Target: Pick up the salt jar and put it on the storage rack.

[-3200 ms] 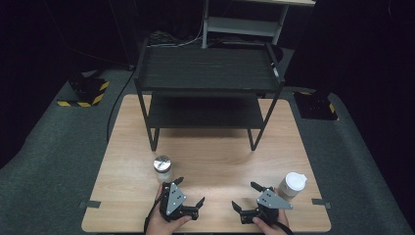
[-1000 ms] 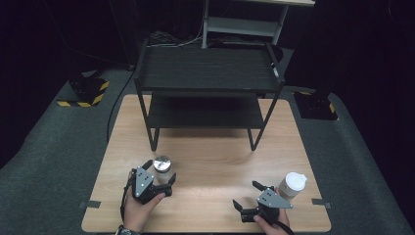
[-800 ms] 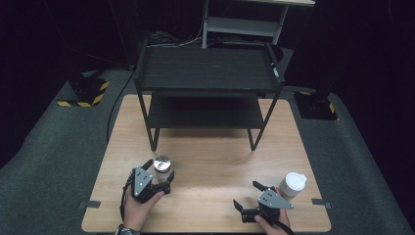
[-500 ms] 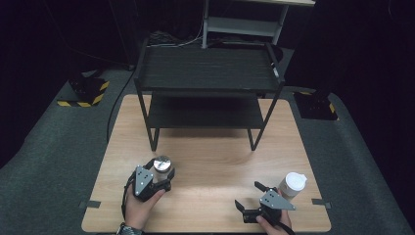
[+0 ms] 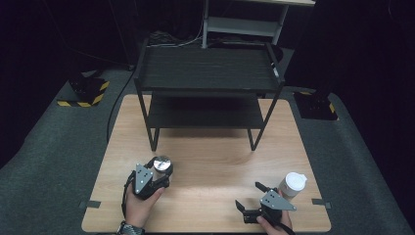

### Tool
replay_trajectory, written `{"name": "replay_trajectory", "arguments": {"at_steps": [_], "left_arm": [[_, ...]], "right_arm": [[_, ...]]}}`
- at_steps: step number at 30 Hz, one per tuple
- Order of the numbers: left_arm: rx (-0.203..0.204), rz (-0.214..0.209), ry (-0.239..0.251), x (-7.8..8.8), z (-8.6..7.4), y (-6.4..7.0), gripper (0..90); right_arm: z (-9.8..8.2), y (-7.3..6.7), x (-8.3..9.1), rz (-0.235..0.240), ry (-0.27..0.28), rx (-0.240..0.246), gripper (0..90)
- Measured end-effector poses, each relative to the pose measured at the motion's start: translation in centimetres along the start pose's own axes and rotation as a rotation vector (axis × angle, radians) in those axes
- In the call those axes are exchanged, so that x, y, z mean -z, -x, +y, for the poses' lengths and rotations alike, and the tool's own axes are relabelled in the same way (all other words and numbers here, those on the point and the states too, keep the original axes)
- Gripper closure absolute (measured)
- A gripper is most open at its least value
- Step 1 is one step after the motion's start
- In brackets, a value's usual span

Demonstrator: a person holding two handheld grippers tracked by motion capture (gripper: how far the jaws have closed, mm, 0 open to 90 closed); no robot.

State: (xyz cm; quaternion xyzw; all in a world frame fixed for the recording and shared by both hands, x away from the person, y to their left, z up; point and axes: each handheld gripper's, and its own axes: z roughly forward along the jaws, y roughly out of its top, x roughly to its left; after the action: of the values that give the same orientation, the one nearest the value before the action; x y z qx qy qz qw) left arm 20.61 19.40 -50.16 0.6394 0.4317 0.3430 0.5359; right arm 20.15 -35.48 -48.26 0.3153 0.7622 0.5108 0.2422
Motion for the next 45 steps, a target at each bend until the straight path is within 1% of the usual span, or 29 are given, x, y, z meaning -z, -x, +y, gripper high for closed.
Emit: {"name": "replay_trajectory", "arguments": {"at_steps": [2, 3, 8, 14, 16, 19, 21, 25, 26, 28, 31, 34, 36, 42, 45], "left_arm": [[-0.005, 0.006, 0.003, 0.0, -0.1, 0.1, 32.4], [-0.003, 0.006, 0.005, 0.1, -0.1, 0.0, 34.2], [0.003, 0.003, 0.001, 0.1, 0.1, 0.0, 34.9], [-0.007, -0.002, -0.009, 0.2, 0.4, 0.1, 35.1], [-0.014, -0.008, -0.007, 0.2, 0.5, 0.2, 35.1], [0.001, -0.025, 0.007, 0.4, 0.7, 0.2, 35.1], [-0.009, -0.033, 0.011, 0.5, 1.0, 0.3, 35.1], [-0.009, -0.050, 0.022, 0.8, 1.5, 0.7, 35.1], [-0.012, -0.053, 0.018, 0.9, 1.7, 0.7, 35.1], [-0.002, -0.059, 0.016, 1.1, 2.1, 0.7, 35.1], [0.006, -0.051, 0.020, 1.6, 2.7, 1.0, 35.1], [-0.002, -0.058, 0.025, 1.9, 3.5, 1.2, 35.1], [-0.023, -0.060, 0.028, 2.1, 4.3, 1.3, 35.0], [-0.037, -0.054, 0.041, 2.4, 5.7, 1.4, 35.0], [-0.034, -0.050, 0.054, 2.3, 6.3, 1.6, 35.0]], "right_arm": [[0.0, 0.0, 0.0, 0.001, 0.001, -0.001, 0.3], [0.0, 0.0, 0.0, 0.001, 0.001, -0.001, 0.3], [0.0, 0.0, 0.0, 0.002, 0.002, 0.006, 0.3], [0.0, 0.1, 0.0, 0.005, 0.003, 0.003, 0.3], [-0.1, 0.1, 0.0, 0.006, 0.003, 0.004, 0.3], [-0.1, 0.1, 0.0, 0.005, 0.004, 0.006, 0.3], [-0.1, 0.0, 0.1, 0.005, 0.006, 0.009, 0.3], [-0.1, 0.1, 0.0, 0.009, 0.004, 0.012, 0.3], [-0.1, 0.1, 0.0, 0.010, 0.003, 0.012, 0.3], [-0.1, 0.1, 0.0, 0.010, 0.003, 0.012, 0.3], [-0.1, 0.2, 0.0, 0.012, 0.005, 0.009, 0.3], [-0.2, 0.2, 0.1, 0.014, 0.010, 0.009, 0.3], [-0.2, 0.3, 0.1, 0.015, 0.013, 0.004, 0.2], [-0.1, 0.5, 0.0, 0.025, 0.007, 0.002, 0.3], [-0.1, 0.5, -0.1, 0.025, 0.008, 0.000, 0.3]]}}
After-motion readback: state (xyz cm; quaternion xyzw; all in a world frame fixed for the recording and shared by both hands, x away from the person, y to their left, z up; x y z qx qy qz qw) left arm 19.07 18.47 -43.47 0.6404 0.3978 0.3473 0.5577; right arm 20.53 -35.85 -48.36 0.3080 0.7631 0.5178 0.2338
